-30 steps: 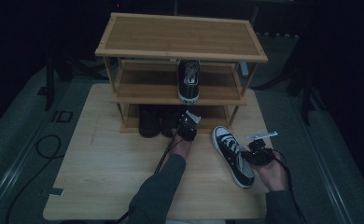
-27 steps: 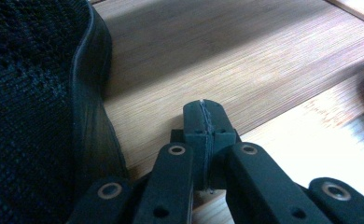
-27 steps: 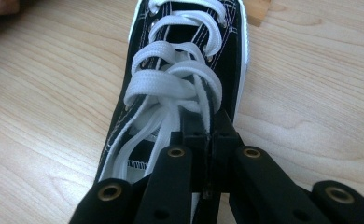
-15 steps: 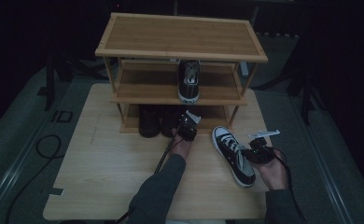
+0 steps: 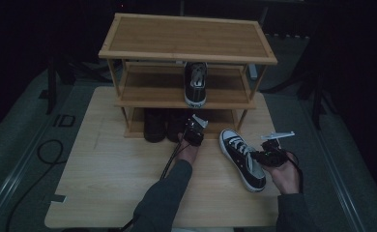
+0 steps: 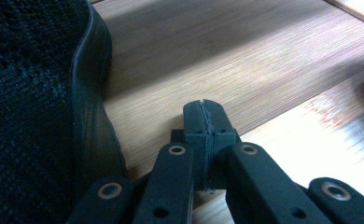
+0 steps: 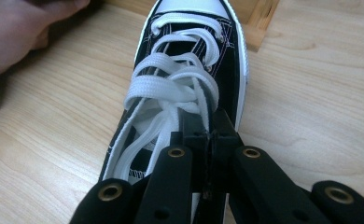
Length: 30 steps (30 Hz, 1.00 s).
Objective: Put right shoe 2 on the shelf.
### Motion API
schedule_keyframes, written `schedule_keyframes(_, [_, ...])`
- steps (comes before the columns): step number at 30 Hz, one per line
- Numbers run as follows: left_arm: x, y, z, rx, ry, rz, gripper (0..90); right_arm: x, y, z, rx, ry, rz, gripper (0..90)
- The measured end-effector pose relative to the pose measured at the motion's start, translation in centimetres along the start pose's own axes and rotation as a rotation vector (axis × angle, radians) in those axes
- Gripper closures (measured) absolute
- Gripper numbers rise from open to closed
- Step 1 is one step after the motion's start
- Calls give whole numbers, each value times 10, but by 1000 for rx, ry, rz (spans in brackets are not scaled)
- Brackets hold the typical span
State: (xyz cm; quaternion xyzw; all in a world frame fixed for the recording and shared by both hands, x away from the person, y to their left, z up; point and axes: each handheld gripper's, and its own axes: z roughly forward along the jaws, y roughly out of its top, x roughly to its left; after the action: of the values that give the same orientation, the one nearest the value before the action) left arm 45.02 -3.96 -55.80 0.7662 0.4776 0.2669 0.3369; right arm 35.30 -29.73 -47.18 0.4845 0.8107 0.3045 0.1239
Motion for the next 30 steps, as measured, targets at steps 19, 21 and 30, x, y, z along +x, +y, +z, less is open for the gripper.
schedule_keyframes(19, [0,0,0,0,-1,0,897,1,10,-15,-20,39,-34,887])
schedule_keyframes(21, [0,0,0,0,0,0,897,1,11,-17,-21,43,-40,887])
schedule_keyframes(30, [0,0,0,1,2,2,897,0,20,-24,-19,81,-86,887])
